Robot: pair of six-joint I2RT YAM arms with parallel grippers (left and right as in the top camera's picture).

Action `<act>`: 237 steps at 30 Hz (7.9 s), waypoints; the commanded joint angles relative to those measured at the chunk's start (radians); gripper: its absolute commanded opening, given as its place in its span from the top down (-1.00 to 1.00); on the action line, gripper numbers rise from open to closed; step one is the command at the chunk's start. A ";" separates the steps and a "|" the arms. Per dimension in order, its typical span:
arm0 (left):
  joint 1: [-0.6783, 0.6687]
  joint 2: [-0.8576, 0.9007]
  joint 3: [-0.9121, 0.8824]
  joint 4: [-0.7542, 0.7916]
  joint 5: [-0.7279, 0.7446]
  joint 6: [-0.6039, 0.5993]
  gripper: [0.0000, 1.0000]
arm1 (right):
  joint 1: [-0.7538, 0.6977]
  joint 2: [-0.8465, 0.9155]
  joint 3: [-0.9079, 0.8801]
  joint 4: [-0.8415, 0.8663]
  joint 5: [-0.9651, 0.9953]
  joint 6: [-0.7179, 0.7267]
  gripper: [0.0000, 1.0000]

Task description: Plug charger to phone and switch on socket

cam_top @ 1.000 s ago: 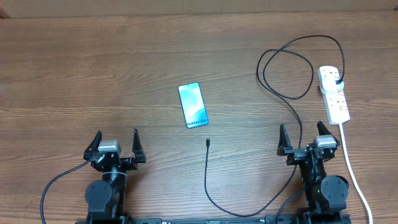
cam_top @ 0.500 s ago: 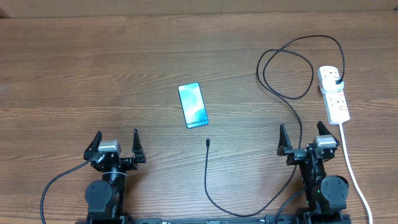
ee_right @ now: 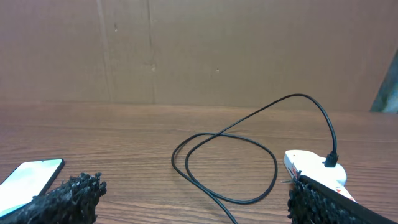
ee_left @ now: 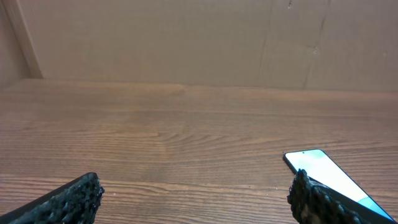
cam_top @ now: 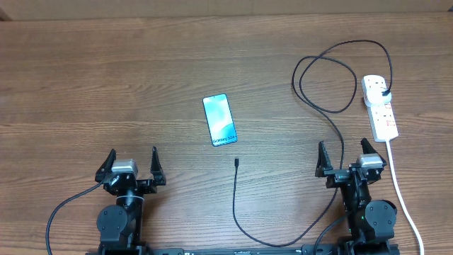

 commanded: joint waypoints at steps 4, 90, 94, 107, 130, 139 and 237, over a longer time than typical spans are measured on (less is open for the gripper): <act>0.007 -0.010 -0.002 0.000 0.005 0.014 -0.99 | -0.007 -0.008 -0.011 0.002 -0.001 -0.001 -1.00; 0.007 -0.010 -0.002 0.000 0.093 -0.133 -0.99 | -0.007 -0.008 -0.011 0.002 -0.001 -0.001 -1.00; 0.007 -0.010 -0.002 0.001 0.093 -0.132 -0.99 | -0.007 -0.008 -0.011 0.002 -0.001 -0.001 -1.00; 0.007 -0.010 -0.002 0.001 0.093 -0.133 -0.99 | -0.007 -0.008 -0.011 0.002 -0.001 -0.001 -1.00; 0.007 0.006 0.138 -0.022 0.120 -0.193 -1.00 | -0.007 -0.008 -0.011 0.002 -0.001 -0.001 -1.00; 0.007 0.279 0.547 -0.400 0.245 -0.244 -1.00 | -0.007 -0.008 -0.011 0.002 -0.001 -0.001 -1.00; -0.460 2.025 1.660 -0.951 0.012 -0.615 0.81 | -0.007 -0.008 -0.011 0.002 -0.001 -0.001 -1.00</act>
